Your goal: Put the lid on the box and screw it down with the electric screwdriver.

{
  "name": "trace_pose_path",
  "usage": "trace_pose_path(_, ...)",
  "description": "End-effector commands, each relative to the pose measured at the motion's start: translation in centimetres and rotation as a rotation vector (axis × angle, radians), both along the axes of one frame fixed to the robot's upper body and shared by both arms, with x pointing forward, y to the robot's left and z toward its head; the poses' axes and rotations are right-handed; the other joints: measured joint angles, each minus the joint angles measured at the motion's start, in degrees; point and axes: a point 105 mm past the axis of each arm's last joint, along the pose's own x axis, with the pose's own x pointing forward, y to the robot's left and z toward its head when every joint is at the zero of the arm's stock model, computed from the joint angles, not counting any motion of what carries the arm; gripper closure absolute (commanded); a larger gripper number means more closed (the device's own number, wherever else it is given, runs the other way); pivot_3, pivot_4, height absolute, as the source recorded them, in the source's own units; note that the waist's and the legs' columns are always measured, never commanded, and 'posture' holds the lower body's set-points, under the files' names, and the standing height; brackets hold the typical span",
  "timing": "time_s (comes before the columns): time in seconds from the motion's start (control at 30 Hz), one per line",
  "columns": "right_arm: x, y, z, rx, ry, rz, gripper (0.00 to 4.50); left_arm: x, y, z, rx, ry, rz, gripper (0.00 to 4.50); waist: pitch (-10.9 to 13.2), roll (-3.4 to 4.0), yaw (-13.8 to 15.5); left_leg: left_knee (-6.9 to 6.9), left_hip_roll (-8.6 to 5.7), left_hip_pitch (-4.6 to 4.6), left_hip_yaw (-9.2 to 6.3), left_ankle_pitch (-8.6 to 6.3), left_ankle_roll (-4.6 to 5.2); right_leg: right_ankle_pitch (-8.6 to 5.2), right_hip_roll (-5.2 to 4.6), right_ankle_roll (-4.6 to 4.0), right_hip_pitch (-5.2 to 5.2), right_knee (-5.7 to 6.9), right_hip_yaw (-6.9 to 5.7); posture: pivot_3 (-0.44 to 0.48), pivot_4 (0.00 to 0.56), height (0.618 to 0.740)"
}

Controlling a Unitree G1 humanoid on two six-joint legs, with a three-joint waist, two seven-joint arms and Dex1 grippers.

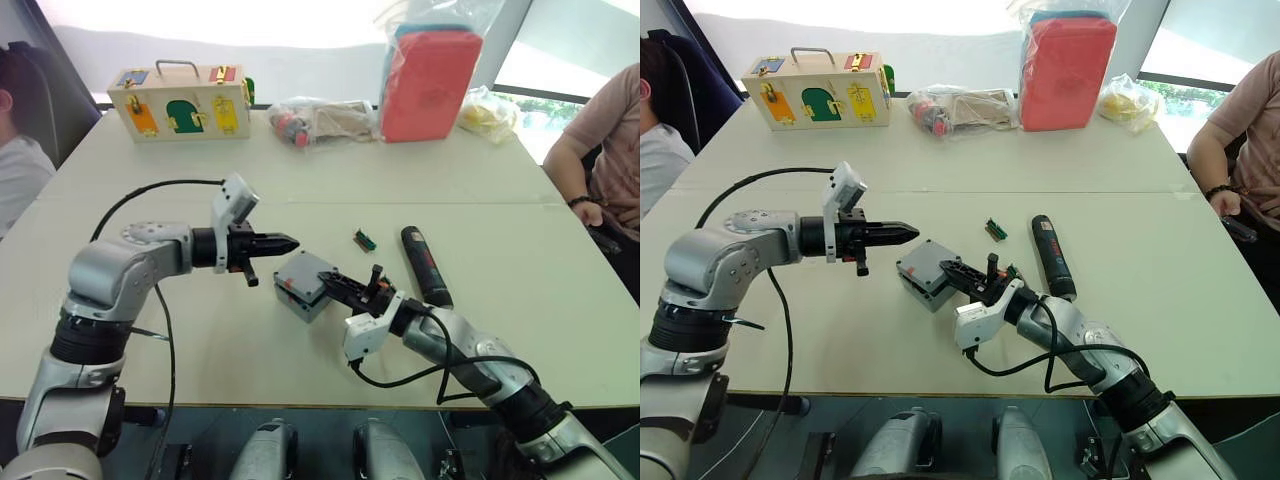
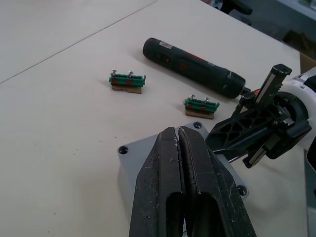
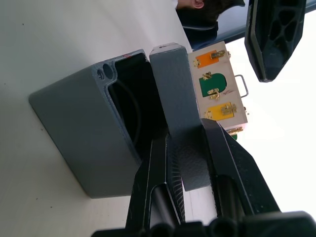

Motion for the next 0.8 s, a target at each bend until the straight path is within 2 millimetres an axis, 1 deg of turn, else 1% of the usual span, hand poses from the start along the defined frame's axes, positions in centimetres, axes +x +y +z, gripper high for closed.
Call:
trace_pose_path(0.03,0.01,0.34,0.09,0.001,-0.024,0.014,4.33,0.33,0.05,-0.41,0.043,-0.044,-0.01,4.44,0.0,0.0,0.0,0.0,0.0,0.01,0.0,0.0,0.0,0.0,0.01,0.0,0.01,0.0,0.0,0.0,0.15,0.738)
trace_pose_path(0.23,0.13,0.75,-0.07,0.007,-0.013,0.027,4.33,0.77,-0.04,-0.86,0.057,-0.052,-0.005,4.44,0.0,0.0,0.0,0.0,0.01,0.02,0.0,0.0,0.0,0.0,0.02,0.0,0.03,0.0,0.01,0.0,0.15,0.738)
trace_pose_path(0.37,0.05,0.76,-0.15,-0.005,-0.019,0.032,4.33,0.59,-0.53,-0.62,0.046,-0.054,-0.018,4.44,0.0,0.0,0.0,0.0,0.01,0.03,0.0,0.0,0.01,0.0,0.03,0.0,0.04,0.0,0.01,0.0,0.15,0.738)
trace_pose_path(0.53,-0.64,0.85,0.14,-0.017,-0.051,0.058,4.33,0.43,-0.58,-0.6,0.038,-0.055,-0.016,4.44,0.0,0.0,-0.1,0.01,0.02,0.04,0.0,0.0,0.01,0.0,0.04,0.0,0.04,0.02,0.01,0.0,0.15,0.738)
trace_pose_path(0.8,-0.63,0.8,-0.26,-0.037,-0.025,0.049,4.33,0.23,-0.71,-0.79,0.044,-0.047,-0.02,4.44,0.0,0.0,-0.1,0.01,0.02,0.05,0.0,0.0,0.01,0.0,0.04,0.0,0.04,0.04,0.01,0.0,0.15,0.738)
